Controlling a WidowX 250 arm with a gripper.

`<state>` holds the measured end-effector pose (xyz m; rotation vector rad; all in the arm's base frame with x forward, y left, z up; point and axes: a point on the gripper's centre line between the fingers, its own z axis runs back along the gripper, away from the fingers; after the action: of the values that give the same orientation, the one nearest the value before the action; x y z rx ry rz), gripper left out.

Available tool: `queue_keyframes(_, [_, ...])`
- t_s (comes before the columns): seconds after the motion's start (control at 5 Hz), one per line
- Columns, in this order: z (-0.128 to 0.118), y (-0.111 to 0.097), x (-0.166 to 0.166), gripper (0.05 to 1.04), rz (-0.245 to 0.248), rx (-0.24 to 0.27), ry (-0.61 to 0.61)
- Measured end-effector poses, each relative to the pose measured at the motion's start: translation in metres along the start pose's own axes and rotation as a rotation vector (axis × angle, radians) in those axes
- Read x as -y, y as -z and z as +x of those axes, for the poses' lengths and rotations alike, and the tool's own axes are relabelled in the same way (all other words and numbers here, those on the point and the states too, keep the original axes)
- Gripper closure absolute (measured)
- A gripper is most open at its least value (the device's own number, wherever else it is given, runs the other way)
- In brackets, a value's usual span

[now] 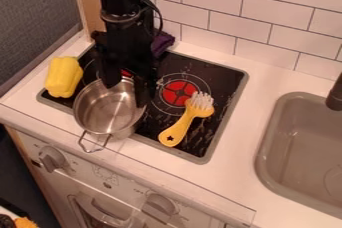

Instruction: Move the purple cloth to the right burner

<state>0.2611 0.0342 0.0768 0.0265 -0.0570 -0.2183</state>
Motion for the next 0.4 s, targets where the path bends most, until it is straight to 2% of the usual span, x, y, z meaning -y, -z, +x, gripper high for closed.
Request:
queue_keyframes(0.2, [-0.001, 0.007, 0.001, 0.083, -0.014, -0.029, 0.001])
queue_keyframes(0.4, [0.035, 0.021, -0.042, 0.083, -0.022, -0.038, -0.070])
